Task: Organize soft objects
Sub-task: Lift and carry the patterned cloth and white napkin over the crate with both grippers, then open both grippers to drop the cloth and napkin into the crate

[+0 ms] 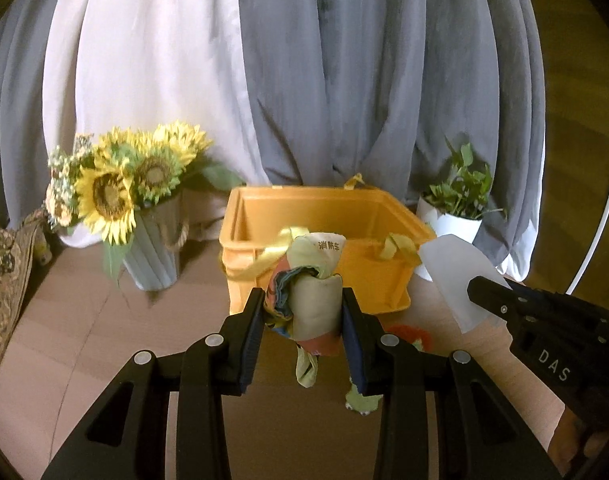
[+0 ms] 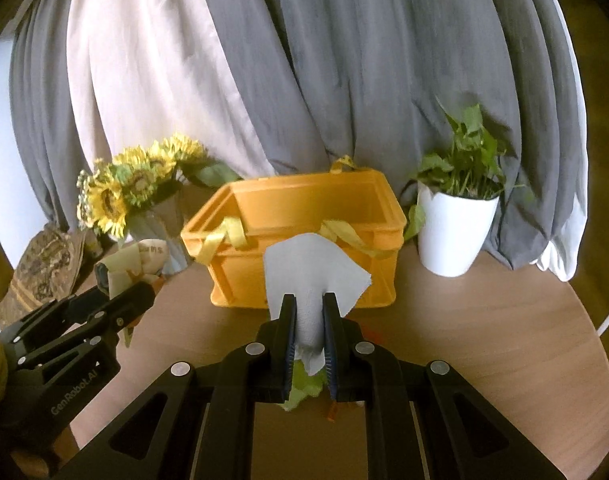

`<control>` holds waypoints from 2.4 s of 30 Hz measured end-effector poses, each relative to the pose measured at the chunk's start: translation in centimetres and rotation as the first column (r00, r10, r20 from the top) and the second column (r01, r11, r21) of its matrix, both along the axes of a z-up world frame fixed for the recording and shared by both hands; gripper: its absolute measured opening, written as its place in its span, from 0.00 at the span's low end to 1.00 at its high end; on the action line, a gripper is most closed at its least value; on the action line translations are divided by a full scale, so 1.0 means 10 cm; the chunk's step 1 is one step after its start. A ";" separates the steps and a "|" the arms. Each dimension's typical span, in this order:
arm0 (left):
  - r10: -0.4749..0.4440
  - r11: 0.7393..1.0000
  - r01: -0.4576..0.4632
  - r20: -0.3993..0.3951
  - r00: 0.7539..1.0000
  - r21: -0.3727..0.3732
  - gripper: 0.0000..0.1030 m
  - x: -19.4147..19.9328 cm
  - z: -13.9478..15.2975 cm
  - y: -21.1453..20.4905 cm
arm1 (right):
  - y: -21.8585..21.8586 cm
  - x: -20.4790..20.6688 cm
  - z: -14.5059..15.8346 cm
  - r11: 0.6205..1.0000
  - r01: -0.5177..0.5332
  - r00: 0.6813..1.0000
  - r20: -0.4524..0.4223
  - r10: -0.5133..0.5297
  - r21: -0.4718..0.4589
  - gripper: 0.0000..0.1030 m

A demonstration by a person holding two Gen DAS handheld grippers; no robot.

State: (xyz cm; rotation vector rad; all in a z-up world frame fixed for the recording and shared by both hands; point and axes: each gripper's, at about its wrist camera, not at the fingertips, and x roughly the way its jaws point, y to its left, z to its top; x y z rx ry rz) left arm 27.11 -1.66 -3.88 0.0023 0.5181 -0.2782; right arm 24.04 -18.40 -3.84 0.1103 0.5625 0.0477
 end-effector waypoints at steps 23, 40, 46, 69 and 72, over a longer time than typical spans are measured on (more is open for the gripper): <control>-0.028 1.000 0.029 0.139 0.990 -0.001 0.35 0.57 0.39 0.01 | 0.08 0.48 0.35 1.000 0.024 0.991 0.131 -0.022 -0.011 0.13; -0.048 0.999 0.045 0.167 0.985 0.019 0.35 1.24 0.41 -0.13 | -0.04 1.07 0.44 0.998 0.053 0.986 0.158 -0.049 -0.022 0.13; -0.054 0.998 0.053 0.132 0.990 0.016 0.35 1.50 0.27 -0.17 | -0.03 1.31 0.35 0.998 0.055 0.990 0.131 -0.050 -0.034 0.13; -0.082 0.993 0.082 -0.006 0.997 0.082 0.58 2.16 -0.20 -0.42 | -0.18 2.05 -0.18 0.998 0.065 0.997 -0.042 -0.066 -0.021 0.29; -0.074 0.993 0.074 -0.006 0.997 0.089 0.62 2.16 -0.20 -0.42 | -0.19 2.05 -0.18 0.996 0.084 0.996 -0.038 -0.084 -0.023 0.39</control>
